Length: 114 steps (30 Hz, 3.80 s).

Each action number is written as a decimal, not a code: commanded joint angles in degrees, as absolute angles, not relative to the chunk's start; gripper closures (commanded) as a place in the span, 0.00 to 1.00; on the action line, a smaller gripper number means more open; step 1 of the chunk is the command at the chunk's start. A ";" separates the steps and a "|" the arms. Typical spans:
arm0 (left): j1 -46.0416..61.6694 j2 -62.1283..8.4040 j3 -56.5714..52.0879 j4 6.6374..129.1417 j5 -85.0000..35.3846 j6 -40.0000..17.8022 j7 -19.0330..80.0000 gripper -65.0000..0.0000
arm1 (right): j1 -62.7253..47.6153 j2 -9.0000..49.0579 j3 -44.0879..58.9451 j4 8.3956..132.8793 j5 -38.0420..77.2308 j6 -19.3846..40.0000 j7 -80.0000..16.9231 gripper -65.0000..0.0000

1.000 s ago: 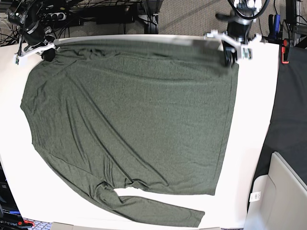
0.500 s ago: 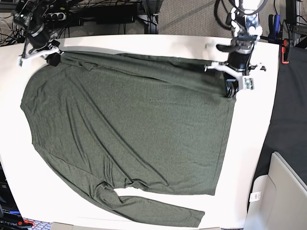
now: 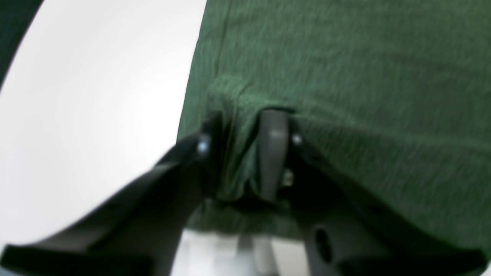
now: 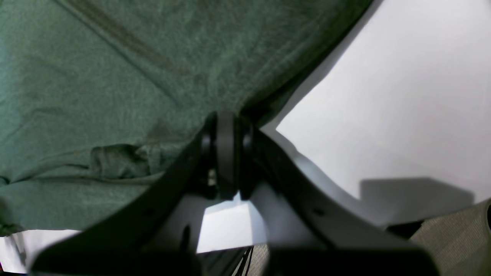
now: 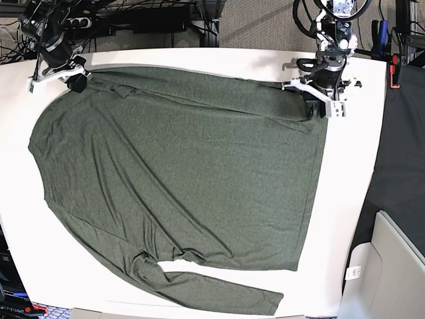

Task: Fold the T-shirt properly
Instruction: 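Grasp the shoulder corners with both grippers and pull them apart, then lift the shoulder edge with both grippers and drag it to straighten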

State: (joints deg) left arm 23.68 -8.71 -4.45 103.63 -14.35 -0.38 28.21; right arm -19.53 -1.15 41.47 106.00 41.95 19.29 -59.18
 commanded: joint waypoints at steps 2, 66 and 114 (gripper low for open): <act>23.34 -7.78 -7.69 104.92 -14.29 1.71 28.79 0.69 | -19.47 -0.75 41.71 106.95 42.68 19.47 -58.24 1.00; 25.71 -5.76 -22.55 107.91 -44.00 1.71 53.85 1.00 | -21.32 0.57 45.76 107.12 45.49 19.47 -58.59 1.00; 7.43 -5.41 -25.98 106.59 -44.00 1.71 57.10 1.00 | 1.27 8.31 42.59 94.81 38.46 23.69 -58.24 1.00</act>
